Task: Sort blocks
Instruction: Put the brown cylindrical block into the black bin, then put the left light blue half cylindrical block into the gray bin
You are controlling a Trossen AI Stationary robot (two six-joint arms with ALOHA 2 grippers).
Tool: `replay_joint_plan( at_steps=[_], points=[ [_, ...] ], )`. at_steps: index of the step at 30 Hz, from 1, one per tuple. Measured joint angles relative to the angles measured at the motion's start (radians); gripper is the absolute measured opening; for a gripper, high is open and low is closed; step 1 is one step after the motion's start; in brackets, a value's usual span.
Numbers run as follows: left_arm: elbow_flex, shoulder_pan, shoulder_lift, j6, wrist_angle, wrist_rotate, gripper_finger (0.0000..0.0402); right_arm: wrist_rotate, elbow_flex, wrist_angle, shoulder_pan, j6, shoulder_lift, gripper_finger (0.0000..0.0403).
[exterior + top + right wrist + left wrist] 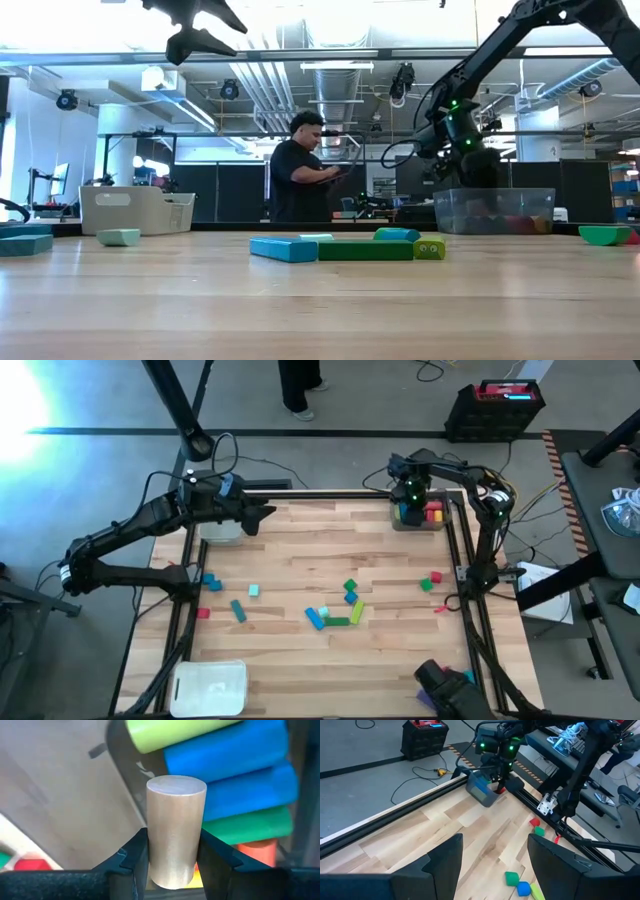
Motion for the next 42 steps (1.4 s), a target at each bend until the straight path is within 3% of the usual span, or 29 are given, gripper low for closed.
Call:
replay_joint_plan(
  at_steps=[9, 14, 20, 27, 35, 39, 42],
  points=[
    [0.0, 0.0, -0.004, -0.016, 0.002, -0.004, 0.0208, -0.017, -0.016, 0.011, 0.0, -0.001, 0.008, 0.0143],
    [0.0, -0.008, -0.033, -0.058, 0.008, -0.077, 0.0208, -0.014, -0.017, 0.016, 0.0, 0.0, 0.01, 0.0164],
    [0.073, -0.04, -0.077, 0.034, -0.044, -0.076, 0.0208, -0.014, -0.014, 0.012, 0.0, 0.009, 0.01, 0.0157],
    [0.154, -0.051, -0.079, 0.14, -0.276, -0.125, 0.0208, -0.013, 0.057, -0.01, 0.0, 0.055, -0.011, 0.0172],
    [0.108, -0.05, -0.086, 0.229, -0.309, -0.162, 0.0208, -0.02, 0.145, -0.021, 0.011, 0.186, -0.101, 0.0214],
    [0.01, -0.049, -0.077, 0.224, -0.275, -0.18, 0.0208, -0.177, 0.144, -0.004, 0.055, 0.249, -0.165, 0.0224],
    [-0.069, -0.069, -0.067, 0.172, -0.16, -0.168, 0.0208, -0.277, 0.124, 0.049, 0.137, 0.315, -0.22, 0.0226]
  ],
)
